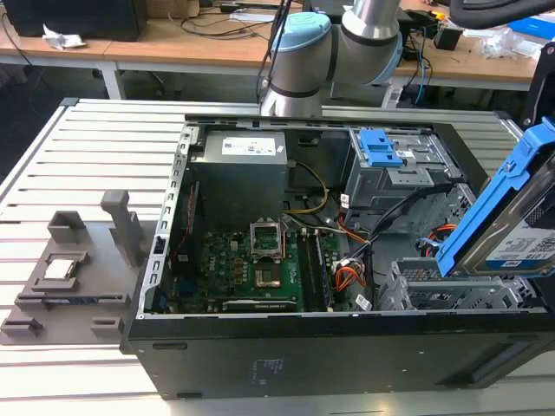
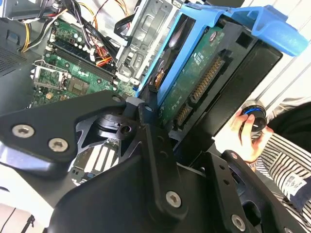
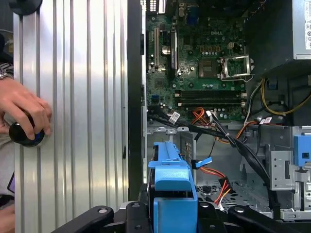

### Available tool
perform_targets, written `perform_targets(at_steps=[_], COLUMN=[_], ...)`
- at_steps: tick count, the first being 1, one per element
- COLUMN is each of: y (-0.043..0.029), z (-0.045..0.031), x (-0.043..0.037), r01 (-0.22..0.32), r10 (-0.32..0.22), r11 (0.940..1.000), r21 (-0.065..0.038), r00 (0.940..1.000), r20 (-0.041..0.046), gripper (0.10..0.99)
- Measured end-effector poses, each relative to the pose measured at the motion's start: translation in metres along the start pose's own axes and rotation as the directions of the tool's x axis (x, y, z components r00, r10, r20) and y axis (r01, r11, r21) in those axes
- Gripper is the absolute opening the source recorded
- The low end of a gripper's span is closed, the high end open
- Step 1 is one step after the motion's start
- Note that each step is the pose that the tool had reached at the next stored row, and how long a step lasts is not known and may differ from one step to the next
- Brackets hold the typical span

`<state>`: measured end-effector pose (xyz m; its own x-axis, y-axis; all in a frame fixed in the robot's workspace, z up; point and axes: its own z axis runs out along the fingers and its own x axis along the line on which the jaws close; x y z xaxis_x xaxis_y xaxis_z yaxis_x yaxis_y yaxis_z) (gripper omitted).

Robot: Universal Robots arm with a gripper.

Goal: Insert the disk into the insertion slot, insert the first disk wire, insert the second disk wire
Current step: 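Insert the disk into the insertion slot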

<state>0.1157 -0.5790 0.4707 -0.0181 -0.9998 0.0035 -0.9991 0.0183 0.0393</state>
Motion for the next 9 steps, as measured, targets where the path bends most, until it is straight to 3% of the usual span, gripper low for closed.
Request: perform_targets(at_steps=[9], y=[-0.0005], z=[0.0121], x=[0.0000], r01=[0.000], r10=[0.000], r11=[1.0000], r21=[0.000], r00=[1.0000], r20=[0.0000], gripper=[0.369])
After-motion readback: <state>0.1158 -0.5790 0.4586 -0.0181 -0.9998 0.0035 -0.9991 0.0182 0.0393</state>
